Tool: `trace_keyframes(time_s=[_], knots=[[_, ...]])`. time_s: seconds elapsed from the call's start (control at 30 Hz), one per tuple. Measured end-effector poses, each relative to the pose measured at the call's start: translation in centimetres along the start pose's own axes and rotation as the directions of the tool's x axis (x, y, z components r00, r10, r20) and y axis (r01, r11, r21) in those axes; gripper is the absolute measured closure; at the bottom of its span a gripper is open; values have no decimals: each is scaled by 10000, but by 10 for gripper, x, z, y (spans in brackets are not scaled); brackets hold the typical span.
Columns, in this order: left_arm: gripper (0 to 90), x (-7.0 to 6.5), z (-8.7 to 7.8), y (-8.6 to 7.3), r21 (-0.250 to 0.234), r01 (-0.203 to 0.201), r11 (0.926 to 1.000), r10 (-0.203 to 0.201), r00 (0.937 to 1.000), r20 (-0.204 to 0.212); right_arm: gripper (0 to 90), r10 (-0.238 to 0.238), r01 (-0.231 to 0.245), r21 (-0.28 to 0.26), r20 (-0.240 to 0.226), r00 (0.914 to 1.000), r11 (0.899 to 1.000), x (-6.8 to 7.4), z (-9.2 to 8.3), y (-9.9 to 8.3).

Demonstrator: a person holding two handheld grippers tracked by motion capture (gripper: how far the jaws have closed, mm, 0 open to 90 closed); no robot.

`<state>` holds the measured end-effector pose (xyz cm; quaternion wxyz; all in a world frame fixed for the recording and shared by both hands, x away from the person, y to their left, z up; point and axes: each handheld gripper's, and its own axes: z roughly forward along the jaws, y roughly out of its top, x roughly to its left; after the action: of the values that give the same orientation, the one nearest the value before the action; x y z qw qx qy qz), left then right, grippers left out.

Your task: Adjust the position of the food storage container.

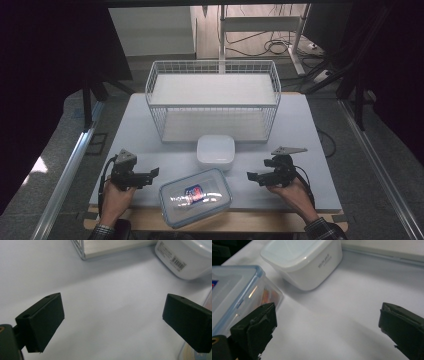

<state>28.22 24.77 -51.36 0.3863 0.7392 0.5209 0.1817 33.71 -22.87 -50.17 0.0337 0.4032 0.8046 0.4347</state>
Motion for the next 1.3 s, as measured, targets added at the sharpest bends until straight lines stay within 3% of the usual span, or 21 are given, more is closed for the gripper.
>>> trace_keyframes(time_s=[0.17,0.3,0.47,0.6,0.77,0.9,1.03,1.13,1.2,1.23,1.3], knots=[[40,-5,3,-1,53,-316,9995,315,9994,127,61,25,-23,323,-82,10000,9995,0,2,0],[27,-4,8,-5,49,-892,9960,893,9960,-73,127,-206,199,585,106,9997,9981,3,4,1],[25,-3,9,-6,-273,-802,9964,801,9968,-60,176,-262,248,735,182,9995,9970,4,6,2],[26,-1,9,-7,-482,-724,9962,725,9974,11,243,-559,548,707,141,9983,9960,8,6,6],[31,-3,10,-6,-616,-1122,9918,1126,9936,32,319,-851,851,552,-29,9964,9948,14,5,16],[30,-6,12,-6,-607,-1469,9873,1475,9890,58,465,-1429,1437,238,-339,9892,9893,22,3,37],[30,-6,13,-6,-563,-1462,9876,1471,9891,107,543,-1823,1835,289,-399,9824,9826,28,7,50],[30,-7,15,-7,-418,-1560,9869,1564,9877,69,655,-2293,2314,319,-591,9716,9723,37,19,67],[30,-7,15,-7,-393,-1606,9862,1608,9870,21,675,-2355,2381,360,-652,9697,9706,39,22,70],[30,-8,15,-7,-356,-1655,9856,1655,9862,-10,741,-2619,2660,483,-777,9620,9628,45,32,78],[30,-7,15,-7,-352,-1620,9862,1621,9868,-5,773,-2747,2796,520,-851,9578,9587,47,37,81]])
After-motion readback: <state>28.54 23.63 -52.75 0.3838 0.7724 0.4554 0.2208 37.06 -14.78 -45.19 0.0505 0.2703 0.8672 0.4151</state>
